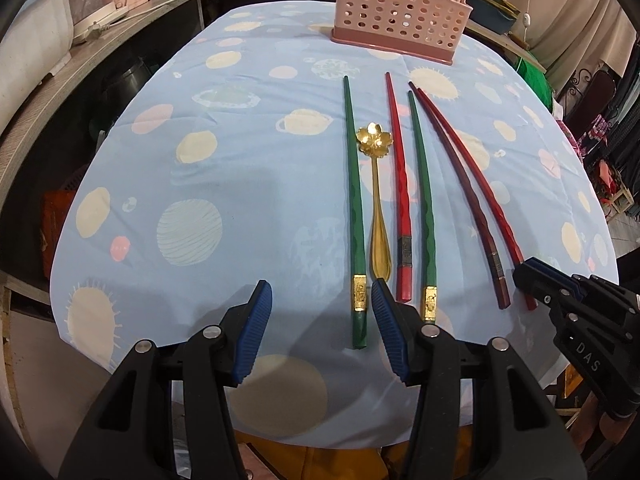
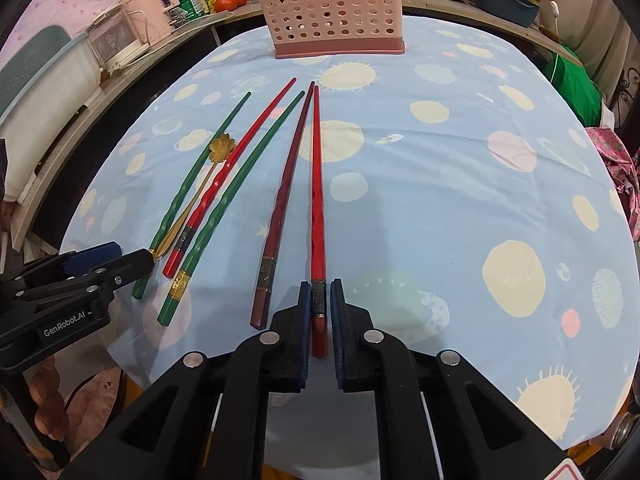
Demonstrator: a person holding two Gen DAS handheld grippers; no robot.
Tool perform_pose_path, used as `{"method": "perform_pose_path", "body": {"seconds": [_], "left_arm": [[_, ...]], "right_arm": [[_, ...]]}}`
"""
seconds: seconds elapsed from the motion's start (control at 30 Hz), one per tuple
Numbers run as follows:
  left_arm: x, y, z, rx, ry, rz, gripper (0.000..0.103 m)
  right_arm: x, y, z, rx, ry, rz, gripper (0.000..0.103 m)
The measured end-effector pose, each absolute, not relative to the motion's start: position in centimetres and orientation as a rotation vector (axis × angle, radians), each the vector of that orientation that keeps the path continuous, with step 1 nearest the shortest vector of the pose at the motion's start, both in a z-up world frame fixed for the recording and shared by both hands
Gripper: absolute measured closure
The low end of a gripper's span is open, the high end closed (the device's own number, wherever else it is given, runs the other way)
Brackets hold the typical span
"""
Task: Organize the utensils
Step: 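Grasp a red chopstick with the right tool while the left tool grasps a green chopstick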
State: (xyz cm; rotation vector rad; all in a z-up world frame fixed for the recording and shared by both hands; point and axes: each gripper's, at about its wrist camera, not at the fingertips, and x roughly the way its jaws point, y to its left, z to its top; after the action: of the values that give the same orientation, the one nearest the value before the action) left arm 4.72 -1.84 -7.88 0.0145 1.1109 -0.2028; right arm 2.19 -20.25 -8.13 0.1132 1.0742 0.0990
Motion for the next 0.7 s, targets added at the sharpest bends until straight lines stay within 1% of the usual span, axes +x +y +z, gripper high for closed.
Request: {"method": "perform_pose_path", "body": {"seconds": [0.23,0.27,0.37,0.43,0.5,0.53,0.57,0.7], "left_arm": [[4.68,-1.77,-8.07,0.019,1.103,-0.195,0.056],[4.7,-1.73,-8.06,0.017,1.102,-0.193,0.059],[4.65,-1.54,-8.02,0.019,1.097,-0.189,0.071],[4.64,-1.47,-8.0,0.019,1.097,-0.189,0.076],[4.59,-1.4,-8.01,0.018,1.097,-0.189,0.086],[4.58,-1.37,-8.01,0.017,1.098,-0.19,0.088],[4.62,-1.35,-8.02,0.015,1.099,-0.192,0.094],[4.66,-1.3,-7.99,0.007,1.1,-0.203,0.095]], "right_arm": [[2.16,-20.25,-8.15,0.115,1.074,0.099,0.094],[2.19,-20.26,-8.15,0.115,1.074,0.1,0.094],[2.16,-20.24,-8.15,0.113,1.074,0.099,0.094],[2.16,-20.25,-8.15,0.114,1.074,0.099,0.094],[2.16,-20.25,-8.15,0.114,1.074,0.099,0.094],[2.16,-20.26,-8.15,0.115,1.074,0.099,0.094],[2.17,-20.25,-8.15,0.114,1.075,0.1,0.094],[2.16,-20.24,-8.16,0.114,1.074,0.099,0.094]]}}
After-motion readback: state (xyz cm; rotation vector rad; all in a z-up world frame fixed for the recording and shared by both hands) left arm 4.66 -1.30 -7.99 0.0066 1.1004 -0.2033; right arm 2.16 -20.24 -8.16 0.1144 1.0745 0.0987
